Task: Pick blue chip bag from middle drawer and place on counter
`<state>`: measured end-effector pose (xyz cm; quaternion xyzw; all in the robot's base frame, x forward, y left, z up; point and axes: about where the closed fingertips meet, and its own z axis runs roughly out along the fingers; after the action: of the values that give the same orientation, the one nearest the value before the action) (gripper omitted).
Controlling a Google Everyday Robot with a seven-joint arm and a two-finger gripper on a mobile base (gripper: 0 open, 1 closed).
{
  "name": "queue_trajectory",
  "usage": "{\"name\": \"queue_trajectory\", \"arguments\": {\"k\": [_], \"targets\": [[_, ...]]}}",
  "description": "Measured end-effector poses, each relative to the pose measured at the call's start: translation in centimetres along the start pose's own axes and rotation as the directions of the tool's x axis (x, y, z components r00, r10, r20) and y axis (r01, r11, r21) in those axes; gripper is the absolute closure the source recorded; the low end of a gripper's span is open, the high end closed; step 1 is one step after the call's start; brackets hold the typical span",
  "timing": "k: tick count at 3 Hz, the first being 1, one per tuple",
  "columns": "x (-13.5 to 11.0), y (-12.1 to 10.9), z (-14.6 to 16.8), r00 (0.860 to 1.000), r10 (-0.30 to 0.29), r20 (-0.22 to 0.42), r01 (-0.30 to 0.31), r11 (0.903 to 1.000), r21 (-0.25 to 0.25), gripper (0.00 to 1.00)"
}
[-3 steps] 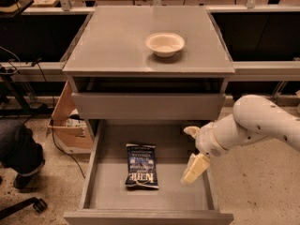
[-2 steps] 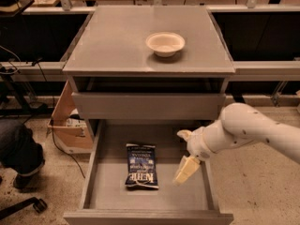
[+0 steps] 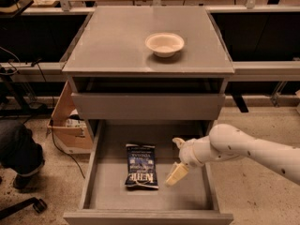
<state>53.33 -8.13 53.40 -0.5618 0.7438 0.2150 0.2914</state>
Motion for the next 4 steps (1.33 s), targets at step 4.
{"name": "queue_trajectory", "arguments": {"k": [4], "targets": [[2.3,-3.1,18.5,0.982,0.104,0.157,-0.094,0.993,-0.072,0.03]]}}
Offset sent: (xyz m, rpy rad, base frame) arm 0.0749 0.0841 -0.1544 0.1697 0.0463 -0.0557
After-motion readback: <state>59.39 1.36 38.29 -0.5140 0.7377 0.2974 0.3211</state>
